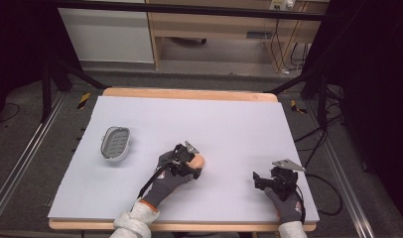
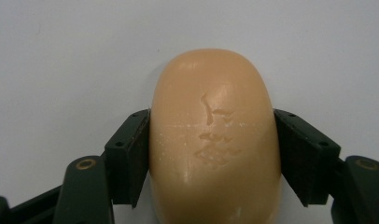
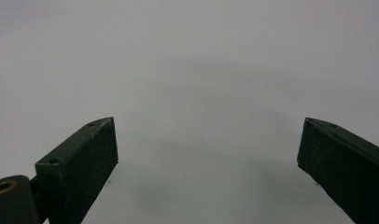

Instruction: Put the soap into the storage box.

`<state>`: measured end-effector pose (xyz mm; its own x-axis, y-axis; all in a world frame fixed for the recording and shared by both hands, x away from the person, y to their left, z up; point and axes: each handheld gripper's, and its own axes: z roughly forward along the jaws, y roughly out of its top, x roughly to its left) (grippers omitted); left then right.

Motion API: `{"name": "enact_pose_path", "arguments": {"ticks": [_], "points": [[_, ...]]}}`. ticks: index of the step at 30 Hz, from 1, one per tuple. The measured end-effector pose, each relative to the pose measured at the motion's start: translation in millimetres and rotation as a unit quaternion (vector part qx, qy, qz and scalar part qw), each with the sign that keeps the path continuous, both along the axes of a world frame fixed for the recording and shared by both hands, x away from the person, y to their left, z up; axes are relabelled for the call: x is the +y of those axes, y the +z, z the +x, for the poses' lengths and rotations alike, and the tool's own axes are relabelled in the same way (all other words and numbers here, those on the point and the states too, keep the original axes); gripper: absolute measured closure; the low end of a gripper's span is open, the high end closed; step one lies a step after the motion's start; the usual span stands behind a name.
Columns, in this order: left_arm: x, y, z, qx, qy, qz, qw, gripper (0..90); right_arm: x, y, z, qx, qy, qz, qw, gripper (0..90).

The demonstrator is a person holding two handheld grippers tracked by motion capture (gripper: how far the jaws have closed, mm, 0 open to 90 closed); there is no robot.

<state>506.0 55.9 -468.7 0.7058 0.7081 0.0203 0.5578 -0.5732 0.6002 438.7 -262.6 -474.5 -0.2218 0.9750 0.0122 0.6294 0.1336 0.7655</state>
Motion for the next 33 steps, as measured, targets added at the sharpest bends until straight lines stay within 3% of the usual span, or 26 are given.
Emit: {"name": "enact_pose_path", "arguments": {"ticks": [6,16,33], "points": [[1.2,2.9,-2.2,0.002,-0.005,0.000,1.0000,31.4,-0.1,0.0,-0.1,0.000,-0.001,0.000,1.0000,5.3],[11.0,20.0,-10.8,-0.012,-0.003,-0.022,0.9997,31.4,-0.1,0.1,-0.3,0.001,-0.002,0.001,1.0000,5.3],[47.4,42.7,-26.1,-0.032,0.004,-0.046,0.9984,31.4,-0.3,0.1,-0.5,0.001,-0.003,0.001,1.0000,5.3]]}}
